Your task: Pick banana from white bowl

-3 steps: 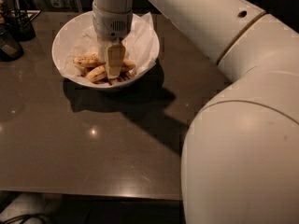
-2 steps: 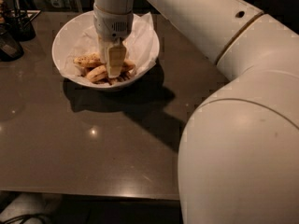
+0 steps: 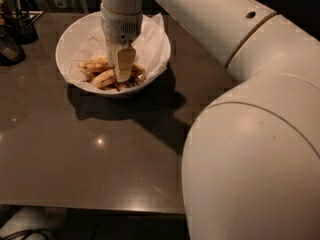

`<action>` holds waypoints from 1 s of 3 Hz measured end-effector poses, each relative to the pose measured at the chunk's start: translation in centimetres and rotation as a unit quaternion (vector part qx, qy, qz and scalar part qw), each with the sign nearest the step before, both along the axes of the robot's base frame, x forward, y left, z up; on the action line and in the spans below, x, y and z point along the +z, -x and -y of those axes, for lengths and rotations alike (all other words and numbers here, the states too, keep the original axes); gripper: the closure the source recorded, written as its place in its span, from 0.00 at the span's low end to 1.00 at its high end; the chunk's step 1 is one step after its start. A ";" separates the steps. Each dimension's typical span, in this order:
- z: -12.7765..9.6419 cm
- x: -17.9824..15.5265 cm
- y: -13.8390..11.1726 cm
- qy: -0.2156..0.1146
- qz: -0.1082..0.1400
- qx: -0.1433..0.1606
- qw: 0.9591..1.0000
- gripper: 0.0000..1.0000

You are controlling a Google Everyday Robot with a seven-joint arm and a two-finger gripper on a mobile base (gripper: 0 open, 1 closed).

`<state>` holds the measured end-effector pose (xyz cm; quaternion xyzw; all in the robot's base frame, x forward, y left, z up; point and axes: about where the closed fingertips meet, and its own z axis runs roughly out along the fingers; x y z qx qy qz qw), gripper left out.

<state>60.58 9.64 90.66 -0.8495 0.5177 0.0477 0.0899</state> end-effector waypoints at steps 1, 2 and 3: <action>0.0 0.0 -0.4 0.002 0.004 0.005 1.000 0.50; -0.2 -0.6 -0.2 0.001 -0.003 0.009 1.000 0.51; -0.2 -1.4 0.0 -0.001 -0.014 0.006 1.000 0.51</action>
Offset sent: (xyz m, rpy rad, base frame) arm -0.0194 -0.0151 -0.0111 -0.0666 0.0877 0.0387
